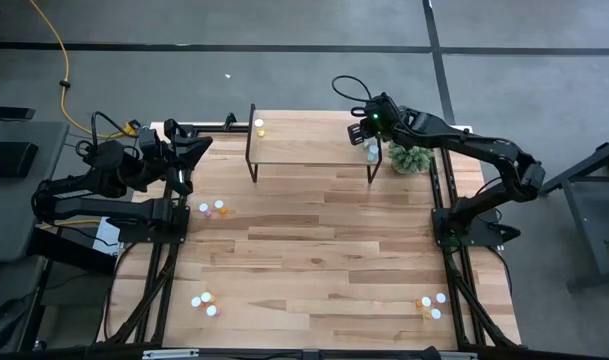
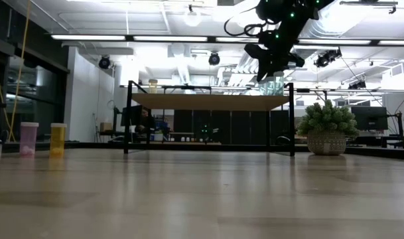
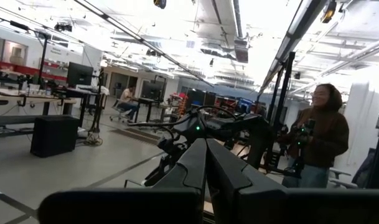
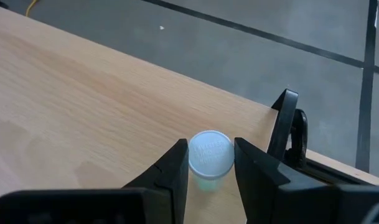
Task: Pick and place medicine bottles onto shelf by color
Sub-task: Put the blue pill bottle aligned with the other blue pill bottles on the shelf
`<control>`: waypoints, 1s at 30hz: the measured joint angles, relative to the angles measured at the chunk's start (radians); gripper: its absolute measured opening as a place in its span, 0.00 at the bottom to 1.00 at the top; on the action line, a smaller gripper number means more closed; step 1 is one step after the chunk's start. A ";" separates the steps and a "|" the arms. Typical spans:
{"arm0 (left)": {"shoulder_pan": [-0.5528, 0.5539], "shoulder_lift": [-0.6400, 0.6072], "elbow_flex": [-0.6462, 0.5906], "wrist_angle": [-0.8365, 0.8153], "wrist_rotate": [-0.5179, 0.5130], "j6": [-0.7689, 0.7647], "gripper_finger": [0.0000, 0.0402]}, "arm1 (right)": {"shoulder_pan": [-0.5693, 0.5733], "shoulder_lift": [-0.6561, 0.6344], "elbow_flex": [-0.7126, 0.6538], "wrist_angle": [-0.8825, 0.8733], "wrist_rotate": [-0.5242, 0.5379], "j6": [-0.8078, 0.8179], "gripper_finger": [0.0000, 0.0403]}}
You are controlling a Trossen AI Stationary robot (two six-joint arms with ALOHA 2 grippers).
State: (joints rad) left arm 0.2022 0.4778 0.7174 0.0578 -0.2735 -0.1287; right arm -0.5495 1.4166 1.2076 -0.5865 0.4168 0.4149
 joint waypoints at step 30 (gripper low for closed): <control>0.000 0.000 0.000 0.000 0.000 0.000 0.00 | 0.000 0.000 0.000 -0.014 0.000 -0.057 0.25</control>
State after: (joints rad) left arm 0.2020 0.4774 0.7174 0.0578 -0.2733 -0.1284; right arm -0.5495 1.4166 1.2079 -0.6003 0.4168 0.3574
